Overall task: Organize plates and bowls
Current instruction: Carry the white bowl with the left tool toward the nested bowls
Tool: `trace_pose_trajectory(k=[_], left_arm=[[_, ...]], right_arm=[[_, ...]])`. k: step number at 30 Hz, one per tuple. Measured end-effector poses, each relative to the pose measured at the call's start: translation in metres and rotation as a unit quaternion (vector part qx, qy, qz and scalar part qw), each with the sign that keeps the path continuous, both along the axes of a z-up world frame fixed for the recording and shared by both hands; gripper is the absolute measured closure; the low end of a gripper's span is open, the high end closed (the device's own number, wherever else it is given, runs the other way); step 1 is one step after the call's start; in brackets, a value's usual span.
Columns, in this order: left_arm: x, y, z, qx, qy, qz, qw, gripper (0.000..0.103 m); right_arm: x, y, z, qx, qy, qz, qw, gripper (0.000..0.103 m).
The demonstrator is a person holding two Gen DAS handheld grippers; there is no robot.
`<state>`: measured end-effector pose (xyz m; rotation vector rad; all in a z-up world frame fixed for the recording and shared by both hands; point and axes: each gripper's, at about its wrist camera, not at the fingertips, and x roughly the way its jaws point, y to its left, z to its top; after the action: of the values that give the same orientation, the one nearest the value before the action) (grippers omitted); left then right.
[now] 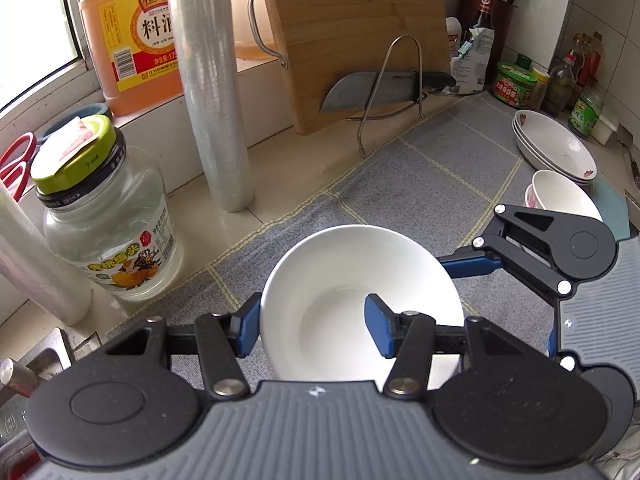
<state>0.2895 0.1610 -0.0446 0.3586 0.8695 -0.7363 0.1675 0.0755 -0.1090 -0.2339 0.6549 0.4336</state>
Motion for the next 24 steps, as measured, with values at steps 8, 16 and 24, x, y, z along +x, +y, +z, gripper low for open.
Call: trace_pose_trajectory(k=[8, 16, 24], left_arm=[[-0.025, -0.023, 0.017, 0.003, -0.018, -0.004, 0.9998, 0.05], [-0.04, -0.057, 0.029, 0.003, -0.03, -0.025, 0.9993, 0.05], [-0.05, -0.107, 0.034, 0.001, -0.037, -0.071, 0.9968, 0.05]], right_arm=[[-0.023, -0.023, 0.016, 0.001, -0.014, 0.006, 1.0, 0.009], [-0.045, -0.055, 0.031, -0.001, -0.028, -0.007, 1.0, 0.009], [-0.062, -0.098, 0.039, -0.003, -0.035, -0.048, 0.998, 0.009]])
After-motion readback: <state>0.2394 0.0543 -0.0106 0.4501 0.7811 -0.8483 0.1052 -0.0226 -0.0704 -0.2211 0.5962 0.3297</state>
